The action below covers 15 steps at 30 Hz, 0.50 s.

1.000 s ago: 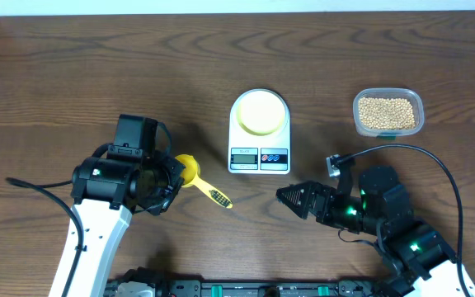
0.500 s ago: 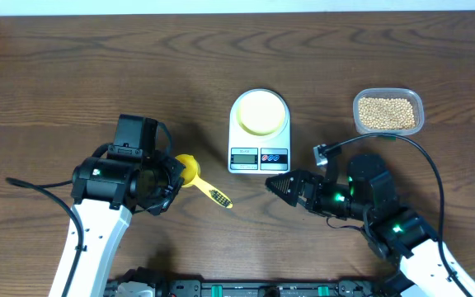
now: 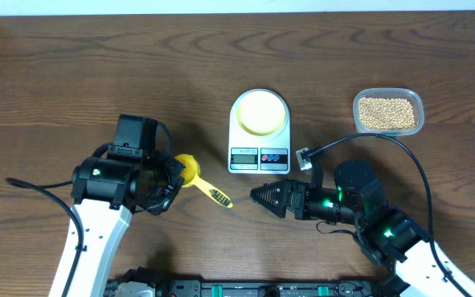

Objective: Scoop item into bowl and weigh 50g on scale
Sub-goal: 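Close the right gripper on the scoop handle near the left gripper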

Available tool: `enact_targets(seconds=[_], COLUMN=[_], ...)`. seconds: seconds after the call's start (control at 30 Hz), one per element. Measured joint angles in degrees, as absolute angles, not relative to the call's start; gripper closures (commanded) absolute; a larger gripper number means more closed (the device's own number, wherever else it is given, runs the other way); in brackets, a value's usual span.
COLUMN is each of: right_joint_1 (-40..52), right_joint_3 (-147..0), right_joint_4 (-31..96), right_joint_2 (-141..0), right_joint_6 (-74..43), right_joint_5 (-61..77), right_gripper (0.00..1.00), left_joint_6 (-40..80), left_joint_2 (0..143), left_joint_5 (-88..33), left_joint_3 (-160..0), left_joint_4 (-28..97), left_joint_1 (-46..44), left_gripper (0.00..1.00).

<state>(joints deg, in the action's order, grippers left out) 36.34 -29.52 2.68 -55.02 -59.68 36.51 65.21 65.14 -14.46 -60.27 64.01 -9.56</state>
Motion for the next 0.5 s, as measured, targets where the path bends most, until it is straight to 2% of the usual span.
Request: enact_targets(seconds=[0.2, 0.5], right_joint_1=[38.7, 45.1], right_joint_3=[-29.5, -29.5], right_joint_4=[1.2, -8.3], right_joint_2=[-55.1, -59.5], right_joint_6=[-59.8, -61.0], right_joint_5=[34.5, 30.5], right_gripper=[0.01, 0.02], left_joint_6=[69.4, 73.0], left_joint_2=[65.1, 65.1], left_joint_5=[-14.5, -14.5], left_joint_3=[-60.3, -60.3], left_joint_4=[64.0, 64.0], left_joint_1=[-9.6, -9.6], left_gripper=[0.93, 0.93])
